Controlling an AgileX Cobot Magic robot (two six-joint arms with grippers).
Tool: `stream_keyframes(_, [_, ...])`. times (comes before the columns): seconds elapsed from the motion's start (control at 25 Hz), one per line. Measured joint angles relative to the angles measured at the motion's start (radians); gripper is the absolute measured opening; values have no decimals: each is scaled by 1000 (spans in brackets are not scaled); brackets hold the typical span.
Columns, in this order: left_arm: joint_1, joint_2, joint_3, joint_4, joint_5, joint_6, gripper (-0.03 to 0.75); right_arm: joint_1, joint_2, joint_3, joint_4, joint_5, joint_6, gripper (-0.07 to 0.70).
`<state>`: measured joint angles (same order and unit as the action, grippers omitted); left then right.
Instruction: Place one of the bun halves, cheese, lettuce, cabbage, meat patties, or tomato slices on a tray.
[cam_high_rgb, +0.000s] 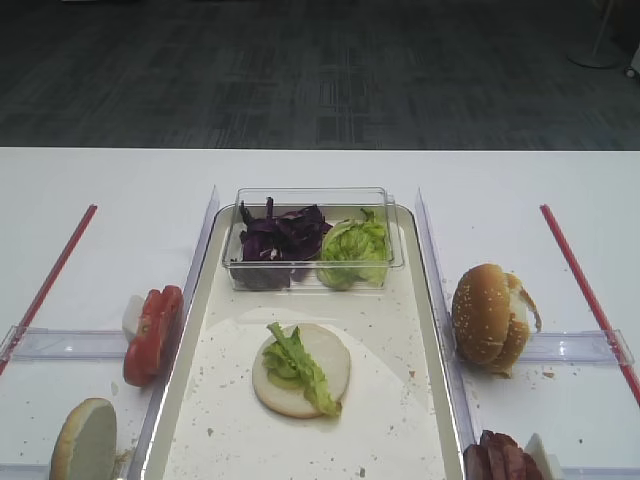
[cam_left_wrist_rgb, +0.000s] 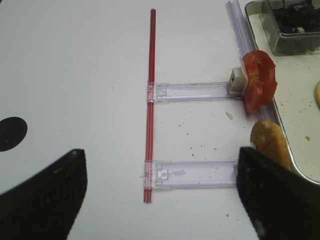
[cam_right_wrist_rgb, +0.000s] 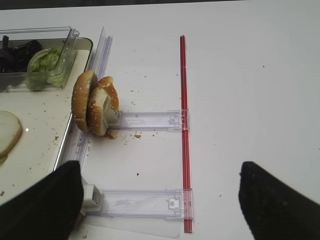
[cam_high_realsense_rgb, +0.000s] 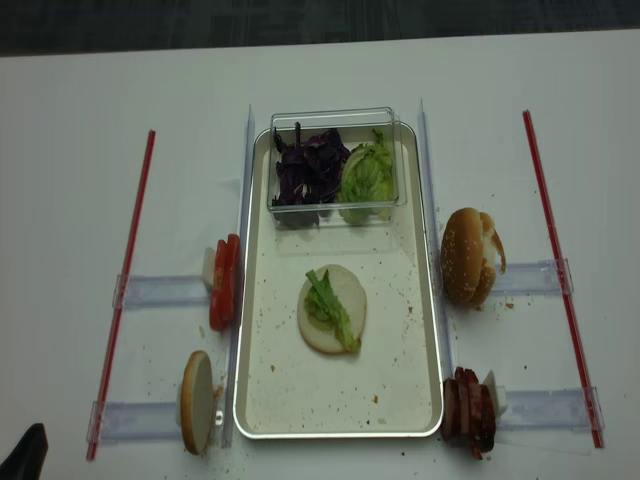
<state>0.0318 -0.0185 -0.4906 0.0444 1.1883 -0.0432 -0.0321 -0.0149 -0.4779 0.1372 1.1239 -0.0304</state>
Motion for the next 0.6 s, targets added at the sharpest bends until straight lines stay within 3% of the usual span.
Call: stream_keyframes(0.6, [0, 0, 0, 0, 0, 0, 563, 0, 0, 0, 0, 0, 0, 549])
